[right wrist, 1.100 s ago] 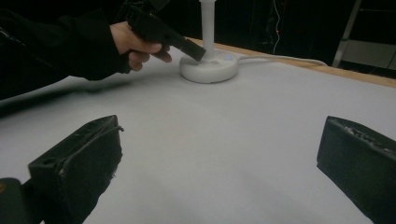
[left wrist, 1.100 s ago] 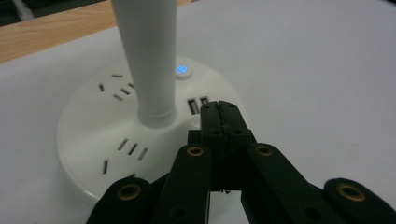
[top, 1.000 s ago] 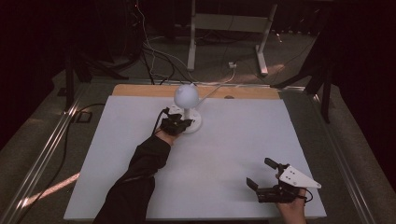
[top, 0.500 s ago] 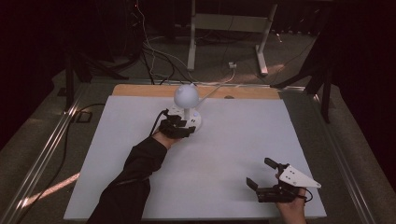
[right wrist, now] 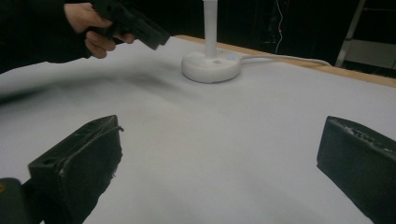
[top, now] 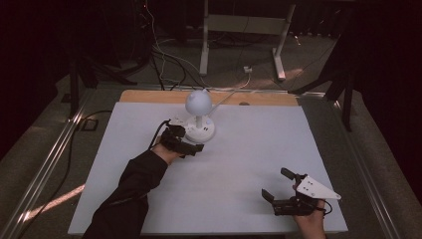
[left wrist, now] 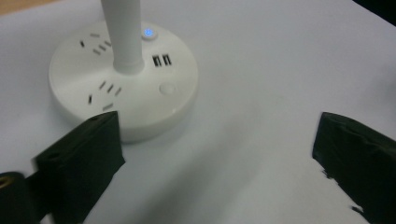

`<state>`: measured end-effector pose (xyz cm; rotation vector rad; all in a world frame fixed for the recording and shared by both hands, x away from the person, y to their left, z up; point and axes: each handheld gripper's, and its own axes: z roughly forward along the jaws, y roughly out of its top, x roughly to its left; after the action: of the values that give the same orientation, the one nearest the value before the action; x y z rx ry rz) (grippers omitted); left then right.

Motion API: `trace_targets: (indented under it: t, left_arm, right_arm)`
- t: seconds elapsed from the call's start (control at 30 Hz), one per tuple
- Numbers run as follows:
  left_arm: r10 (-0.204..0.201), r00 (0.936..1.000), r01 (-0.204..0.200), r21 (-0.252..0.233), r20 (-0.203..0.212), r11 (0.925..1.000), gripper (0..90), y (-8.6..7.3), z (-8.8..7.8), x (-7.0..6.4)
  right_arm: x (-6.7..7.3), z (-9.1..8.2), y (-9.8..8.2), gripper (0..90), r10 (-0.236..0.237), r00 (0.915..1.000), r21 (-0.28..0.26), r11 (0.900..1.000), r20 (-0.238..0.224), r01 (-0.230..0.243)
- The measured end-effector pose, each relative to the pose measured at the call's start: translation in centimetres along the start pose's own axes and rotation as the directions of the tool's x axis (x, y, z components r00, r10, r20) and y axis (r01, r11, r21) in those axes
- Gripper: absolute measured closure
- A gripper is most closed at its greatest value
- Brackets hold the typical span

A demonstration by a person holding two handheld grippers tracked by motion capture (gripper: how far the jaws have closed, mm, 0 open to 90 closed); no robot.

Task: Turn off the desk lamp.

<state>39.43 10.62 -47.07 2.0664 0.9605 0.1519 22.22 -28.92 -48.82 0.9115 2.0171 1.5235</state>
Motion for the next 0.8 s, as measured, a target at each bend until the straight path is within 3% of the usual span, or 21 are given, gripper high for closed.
trace_targets:
  t: [0.37, 0.8]
  left_arm:
    - [0.015, 0.9999, -0.015, -0.010, -0.009, 0.9998, 0.6, -2.7, -3.2, -0.5]
    - [0.020, 0.9998, -0.020, -0.036, 0.006, 0.9992, 0.6, -7.4, -6.2, -1.8]
  right_arm:
    - [0.1, 0.1, 0.1, 0.0, -0.001, 1.0000, 0.002, 1.000, -0.002, 0.001]
    - [0.1, 0.1, 0.1, 0.0, -0.004, 1.0000, 0.004, 1.000, -0.001, 0.004]
